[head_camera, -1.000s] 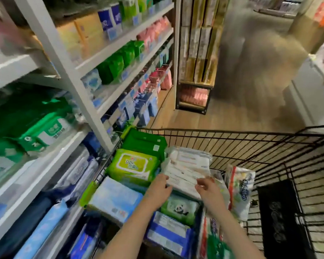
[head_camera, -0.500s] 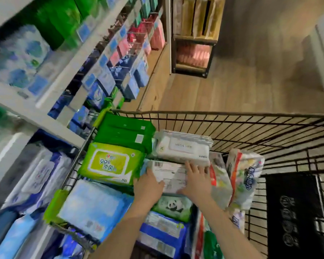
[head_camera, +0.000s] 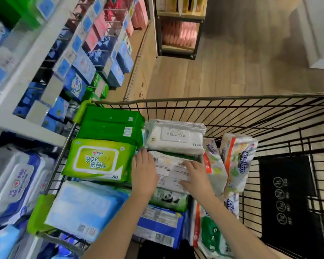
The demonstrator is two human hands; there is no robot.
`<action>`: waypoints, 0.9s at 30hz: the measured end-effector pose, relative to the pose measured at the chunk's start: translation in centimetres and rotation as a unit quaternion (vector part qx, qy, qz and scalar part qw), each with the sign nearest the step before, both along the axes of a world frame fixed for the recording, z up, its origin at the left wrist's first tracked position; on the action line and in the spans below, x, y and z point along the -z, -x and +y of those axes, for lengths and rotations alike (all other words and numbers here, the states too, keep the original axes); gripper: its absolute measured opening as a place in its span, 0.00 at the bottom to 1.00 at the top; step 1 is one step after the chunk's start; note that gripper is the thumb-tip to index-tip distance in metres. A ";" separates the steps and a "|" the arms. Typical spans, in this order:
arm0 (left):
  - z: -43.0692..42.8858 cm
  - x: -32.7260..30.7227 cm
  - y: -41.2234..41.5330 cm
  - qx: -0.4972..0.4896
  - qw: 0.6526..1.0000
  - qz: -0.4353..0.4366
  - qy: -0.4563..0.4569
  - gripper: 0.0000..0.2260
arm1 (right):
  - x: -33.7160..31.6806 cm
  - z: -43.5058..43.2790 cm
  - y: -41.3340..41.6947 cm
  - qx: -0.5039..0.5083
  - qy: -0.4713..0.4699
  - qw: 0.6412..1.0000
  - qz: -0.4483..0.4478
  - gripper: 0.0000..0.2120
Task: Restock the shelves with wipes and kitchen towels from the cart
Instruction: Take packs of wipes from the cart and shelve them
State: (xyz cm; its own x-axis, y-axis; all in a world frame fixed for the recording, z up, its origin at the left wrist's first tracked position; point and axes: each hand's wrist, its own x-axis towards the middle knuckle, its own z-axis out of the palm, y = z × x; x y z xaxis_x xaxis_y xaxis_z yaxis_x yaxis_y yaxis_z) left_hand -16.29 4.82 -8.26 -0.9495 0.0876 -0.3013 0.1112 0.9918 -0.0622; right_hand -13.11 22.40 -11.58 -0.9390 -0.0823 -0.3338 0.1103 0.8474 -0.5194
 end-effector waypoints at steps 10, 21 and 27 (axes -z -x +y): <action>1.6 1.1 1.8 0.184 0.979 -0.086 0.026 0.33 | -2.3 1.6 1.2 0.057 0.015 0.995 0.084 0.14; 1.3 1.4 0.8 0.185 0.973 -0.140 0.002 0.31 | -1.1 3.6 11.2 0.335 0.273 0.874 -0.222 0.44; 0.3 2.1 -0.5 0.187 0.975 -0.114 -0.039 0.29 | -0.4 3.5 12.1 0.343 0.293 0.861 -0.234 0.45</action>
State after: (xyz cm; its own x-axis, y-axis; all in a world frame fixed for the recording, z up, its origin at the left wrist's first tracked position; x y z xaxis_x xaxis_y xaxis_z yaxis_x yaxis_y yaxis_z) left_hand -15.81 5.13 -10.31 -0.7554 0.4464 -0.4798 0.4687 0.8797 0.0805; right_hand -25.23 25.94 -11.14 -0.6068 0.1554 -0.7795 0.7948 0.1075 -0.5973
